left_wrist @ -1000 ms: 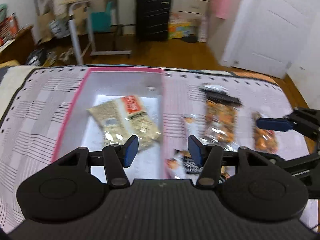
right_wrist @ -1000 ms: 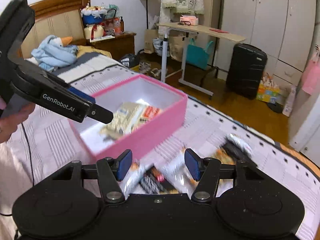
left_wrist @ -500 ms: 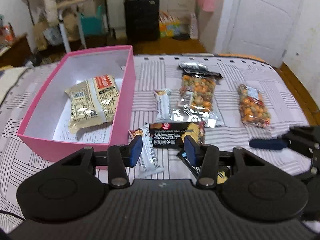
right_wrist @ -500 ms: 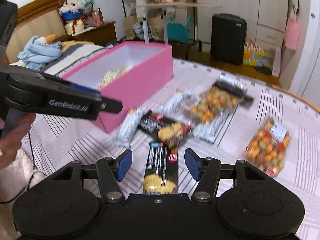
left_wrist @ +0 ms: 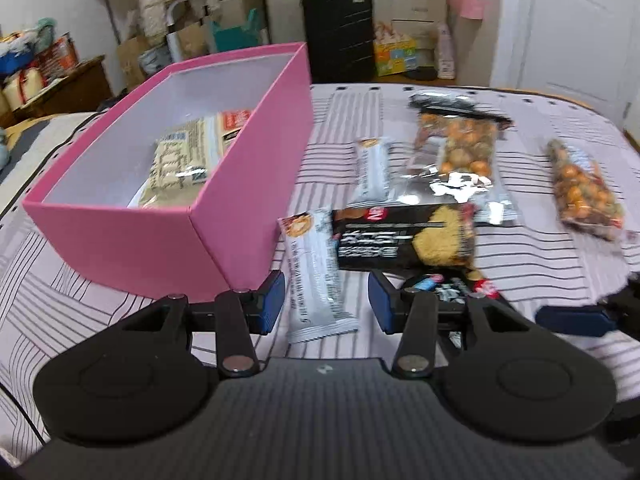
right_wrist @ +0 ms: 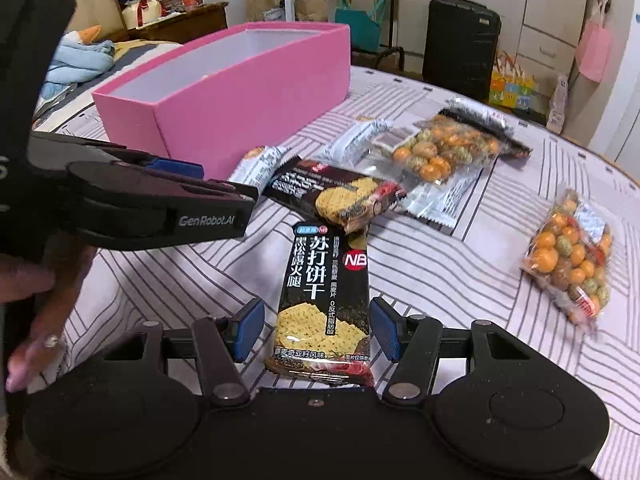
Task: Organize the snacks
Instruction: 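Grasp a white wafer bar with the left tool while the right tool grasps a black cracker pack, then lower the wafer bar and cracker pack into the pink box and open both tools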
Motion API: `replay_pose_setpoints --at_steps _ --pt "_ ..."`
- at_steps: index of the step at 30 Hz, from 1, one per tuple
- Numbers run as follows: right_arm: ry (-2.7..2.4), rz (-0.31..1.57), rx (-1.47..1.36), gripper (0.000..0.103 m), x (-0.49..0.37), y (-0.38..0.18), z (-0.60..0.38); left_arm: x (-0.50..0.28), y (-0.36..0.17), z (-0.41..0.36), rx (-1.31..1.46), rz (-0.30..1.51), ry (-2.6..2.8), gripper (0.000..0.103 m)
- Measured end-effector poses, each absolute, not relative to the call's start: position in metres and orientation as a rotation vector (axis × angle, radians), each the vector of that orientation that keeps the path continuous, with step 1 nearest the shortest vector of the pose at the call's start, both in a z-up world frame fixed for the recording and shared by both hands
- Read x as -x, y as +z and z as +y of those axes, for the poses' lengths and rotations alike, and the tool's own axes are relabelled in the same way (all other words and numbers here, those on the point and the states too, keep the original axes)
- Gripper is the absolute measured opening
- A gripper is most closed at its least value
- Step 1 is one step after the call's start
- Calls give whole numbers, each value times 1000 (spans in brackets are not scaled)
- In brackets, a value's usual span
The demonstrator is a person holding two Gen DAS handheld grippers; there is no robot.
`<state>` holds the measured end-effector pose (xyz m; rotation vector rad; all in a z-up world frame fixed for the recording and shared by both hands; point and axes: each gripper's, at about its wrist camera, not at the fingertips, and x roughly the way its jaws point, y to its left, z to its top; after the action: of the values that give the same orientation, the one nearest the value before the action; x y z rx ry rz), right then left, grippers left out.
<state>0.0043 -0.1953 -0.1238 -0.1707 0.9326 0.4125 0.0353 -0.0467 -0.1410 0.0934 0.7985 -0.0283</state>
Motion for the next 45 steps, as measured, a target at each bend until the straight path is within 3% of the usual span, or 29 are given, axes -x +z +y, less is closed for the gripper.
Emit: replay_pose_setpoints --at_steps 4,8,9,10,12,14,34,45 --pt "401 957 178 64 -14 -136 -193 -46 -152 -51 -137 759 54 46" --pt "390 966 162 65 -20 -146 -195 -63 -161 -46 -89 829 79 47" --pt "391 962 169 64 -20 -145 -194 -66 -164 -45 -70 846 79 46" --pt "395 958 181 55 -19 -145 -193 -68 -167 -42 -48 866 80 45" --pt "399 953 199 53 -17 -142 -192 -71 -172 -38 -25 894 66 31" --pt "389 959 205 53 -15 -139 -192 -70 -172 -39 -50 902 53 26" --pt "303 1002 197 53 3 -78 -214 -40 -121 -16 -32 995 -64 26" --pt "379 1022 93 53 15 -28 -209 -9 -65 9 -1 1001 -119 26"
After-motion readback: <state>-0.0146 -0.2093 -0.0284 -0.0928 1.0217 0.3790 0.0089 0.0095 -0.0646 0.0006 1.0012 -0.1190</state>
